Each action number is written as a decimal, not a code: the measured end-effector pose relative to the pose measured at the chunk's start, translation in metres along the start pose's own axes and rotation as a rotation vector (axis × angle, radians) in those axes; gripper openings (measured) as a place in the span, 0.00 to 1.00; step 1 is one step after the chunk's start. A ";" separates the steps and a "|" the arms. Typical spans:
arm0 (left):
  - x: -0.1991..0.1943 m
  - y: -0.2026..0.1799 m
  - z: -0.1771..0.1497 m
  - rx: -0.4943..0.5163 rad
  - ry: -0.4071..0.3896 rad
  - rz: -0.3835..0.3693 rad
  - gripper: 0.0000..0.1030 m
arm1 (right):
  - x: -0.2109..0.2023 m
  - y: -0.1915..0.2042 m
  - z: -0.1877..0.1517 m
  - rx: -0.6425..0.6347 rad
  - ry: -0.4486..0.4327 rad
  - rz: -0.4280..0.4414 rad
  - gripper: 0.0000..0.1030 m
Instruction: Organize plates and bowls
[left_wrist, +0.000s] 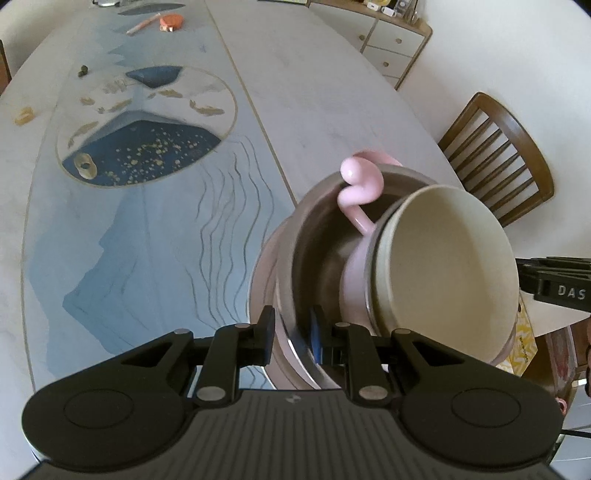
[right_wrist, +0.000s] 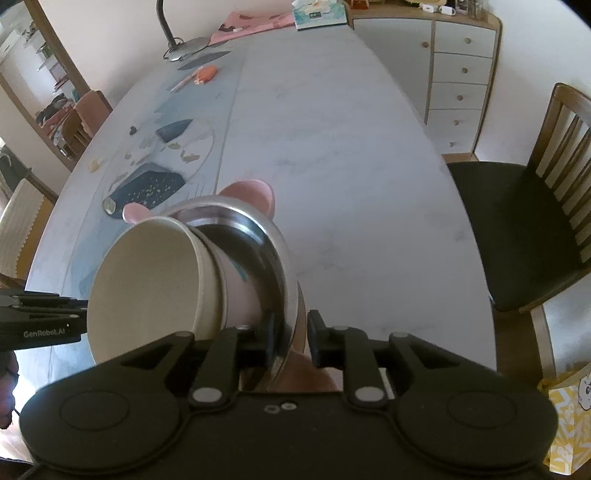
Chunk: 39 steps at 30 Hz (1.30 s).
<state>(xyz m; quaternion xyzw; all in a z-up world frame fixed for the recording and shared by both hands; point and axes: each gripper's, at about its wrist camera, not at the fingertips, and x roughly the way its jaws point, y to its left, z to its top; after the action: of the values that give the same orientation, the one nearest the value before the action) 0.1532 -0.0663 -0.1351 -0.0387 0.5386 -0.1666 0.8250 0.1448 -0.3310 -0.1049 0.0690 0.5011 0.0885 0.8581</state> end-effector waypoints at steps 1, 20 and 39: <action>-0.002 0.001 0.000 0.004 -0.006 0.002 0.18 | -0.003 0.000 -0.001 0.004 -0.007 -0.001 0.22; -0.075 -0.023 -0.015 0.084 -0.231 0.032 0.61 | -0.074 0.030 -0.024 -0.059 -0.222 -0.002 0.54; -0.119 -0.098 -0.075 0.066 -0.383 0.082 0.76 | -0.129 0.014 -0.067 -0.125 -0.361 0.104 0.93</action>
<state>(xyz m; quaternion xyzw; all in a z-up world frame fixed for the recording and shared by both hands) 0.0197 -0.1127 -0.0383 -0.0207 0.3673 -0.1401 0.9192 0.0230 -0.3440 -0.0252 0.0560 0.3284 0.1501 0.9308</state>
